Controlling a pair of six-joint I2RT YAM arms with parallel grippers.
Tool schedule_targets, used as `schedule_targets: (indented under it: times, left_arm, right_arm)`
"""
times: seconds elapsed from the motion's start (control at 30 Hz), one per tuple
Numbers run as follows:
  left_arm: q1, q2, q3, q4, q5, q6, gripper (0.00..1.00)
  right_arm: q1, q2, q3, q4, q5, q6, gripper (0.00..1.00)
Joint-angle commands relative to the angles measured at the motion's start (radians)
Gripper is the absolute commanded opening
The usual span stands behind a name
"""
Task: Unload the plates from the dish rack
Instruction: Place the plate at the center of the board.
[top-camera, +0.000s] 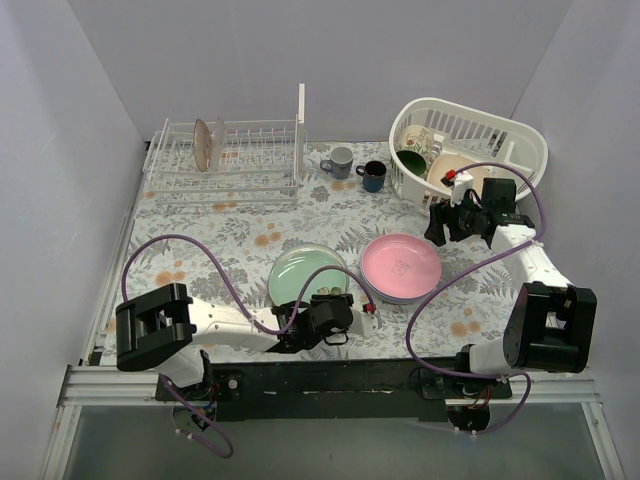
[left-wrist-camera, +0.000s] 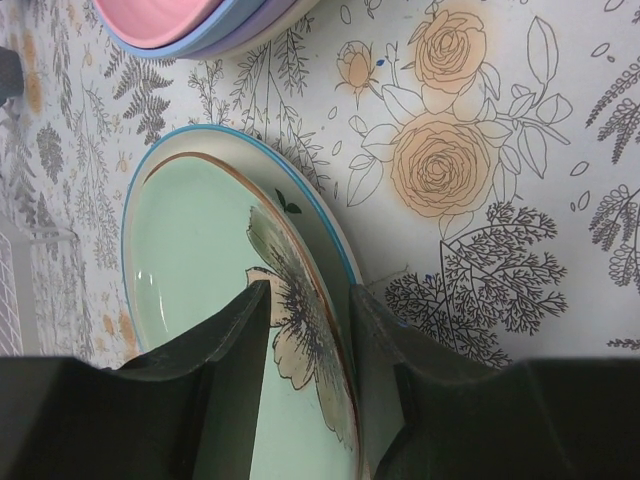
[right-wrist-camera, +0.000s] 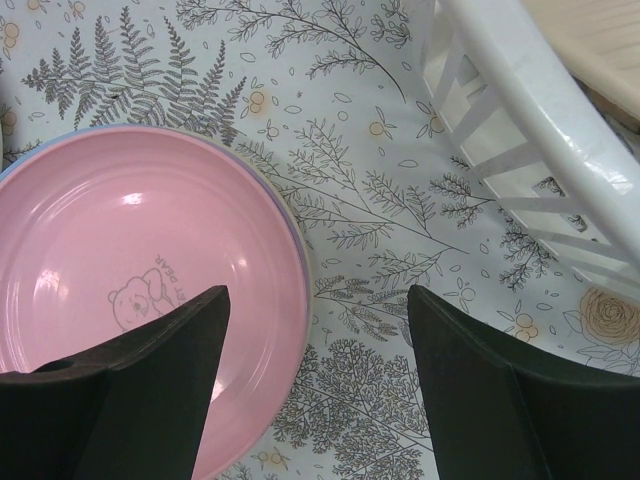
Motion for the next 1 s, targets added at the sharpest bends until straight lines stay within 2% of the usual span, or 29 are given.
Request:
schedule_targets:
  times: [0.0, 0.63, 0.7, 0.9, 0.97]
  left_arm:
    - [0.018, -0.057, 0.039, -0.015, 0.016, -0.009, 0.37]
    - [0.025, -0.073, 0.072, -0.067, 0.068, -0.059, 0.37]
    - [0.025, -0.085, 0.095, -0.087, 0.071, -0.066, 0.39]
    - [0.025, -0.123, 0.178, -0.142, 0.065, -0.092, 0.58]
    - [0.033, -0.134, 0.203, -0.145, 0.045, -0.098, 0.61]
  right_arm:
    - [-0.006, 0.0, -0.003, 0.032, -0.02, -0.006, 0.8]
    - [-0.006, 0.0, -0.006, 0.03, -0.021, -0.009, 0.8]
    - [-0.006, 0.003, -0.006, 0.032, -0.02, -0.01, 0.8]
    - [-0.006, 0.004, -0.005, 0.03, -0.021, -0.01, 0.8]
    - [-0.006, 0.004, -0.005, 0.03, -0.021, -0.01, 0.8]
